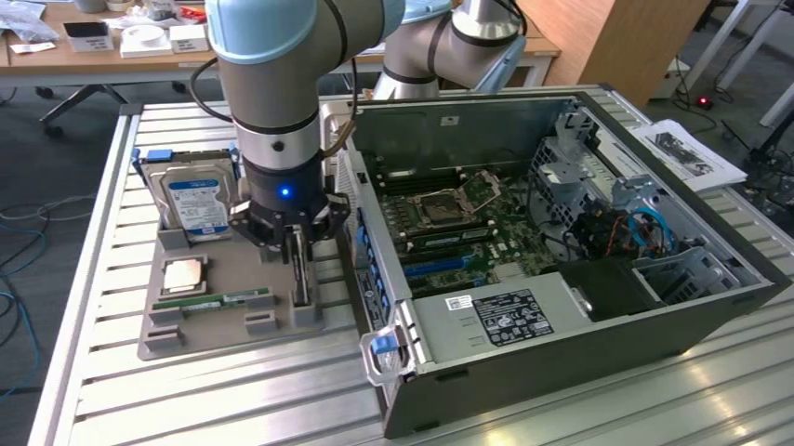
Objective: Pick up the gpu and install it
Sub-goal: 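Pick up the gpu and move the gpu toward the slot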
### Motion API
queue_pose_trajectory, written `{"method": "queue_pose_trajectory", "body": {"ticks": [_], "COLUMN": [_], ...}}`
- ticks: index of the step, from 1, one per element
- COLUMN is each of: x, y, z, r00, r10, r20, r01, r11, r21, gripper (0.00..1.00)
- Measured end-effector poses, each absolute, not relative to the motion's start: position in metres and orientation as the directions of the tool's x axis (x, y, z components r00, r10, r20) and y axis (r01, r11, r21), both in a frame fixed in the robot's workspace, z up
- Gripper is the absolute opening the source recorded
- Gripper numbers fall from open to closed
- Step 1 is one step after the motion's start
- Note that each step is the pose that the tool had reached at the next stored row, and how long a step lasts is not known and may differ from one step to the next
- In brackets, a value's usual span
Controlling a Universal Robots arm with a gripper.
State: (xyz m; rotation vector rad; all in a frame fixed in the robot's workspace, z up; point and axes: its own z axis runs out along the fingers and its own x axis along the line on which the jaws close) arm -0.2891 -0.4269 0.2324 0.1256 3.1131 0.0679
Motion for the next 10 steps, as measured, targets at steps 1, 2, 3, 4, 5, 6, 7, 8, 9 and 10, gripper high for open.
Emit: {"method": "queue_pose_trajectory", "body": {"ticks": [1, 2, 3, 4, 5, 6, 7, 8, 9, 10], "x": [-0.2891, -0.2892, -0.2891, -0.2891, -0.2892, -0.2891, -0.2891, -0.2891, -0.2891, -0.2891], "y": [-0.4269, -0.4269, -0.4269, -0.4269, -0.4269, -0.4269, -0.4269, -0.4269, -0.4269, -0.4269], "z": [0.2323, 0.2324, 0.2324, 0.2324, 0.2324, 0.2324, 0.2324, 0.2324, 0.2324, 0.2324], "r00": [-0.996, -0.996, -0.996, -0.996, -0.996, -0.996, -0.996, -0.996, -0.996, -0.996], "r10": [0.081, 0.081, 0.081, 0.081, 0.081, 0.081, 0.081, 0.081, 0.081, 0.081], "r20": [-0.023, -0.023, -0.023, -0.023, -0.023, -0.023, -0.023, -0.023, -0.023, -0.023], "r01": [0.08, 0.08, 0.08, 0.08, 0.08, 0.08, 0.08, 0.08, 0.08, 0.08], "r11": [0.996, 0.996, 0.996, 0.996, 0.996, 0.996, 0.996, 0.996, 0.996, 0.996], "r21": [0.045, 0.045, 0.045, 0.045, 0.045, 0.045, 0.045, 0.045, 0.045, 0.045], "gripper": [0.33, 0.33, 0.27, 0.27, 0.27, 0.27, 0.27, 0.27, 0.27, 0.27]}}
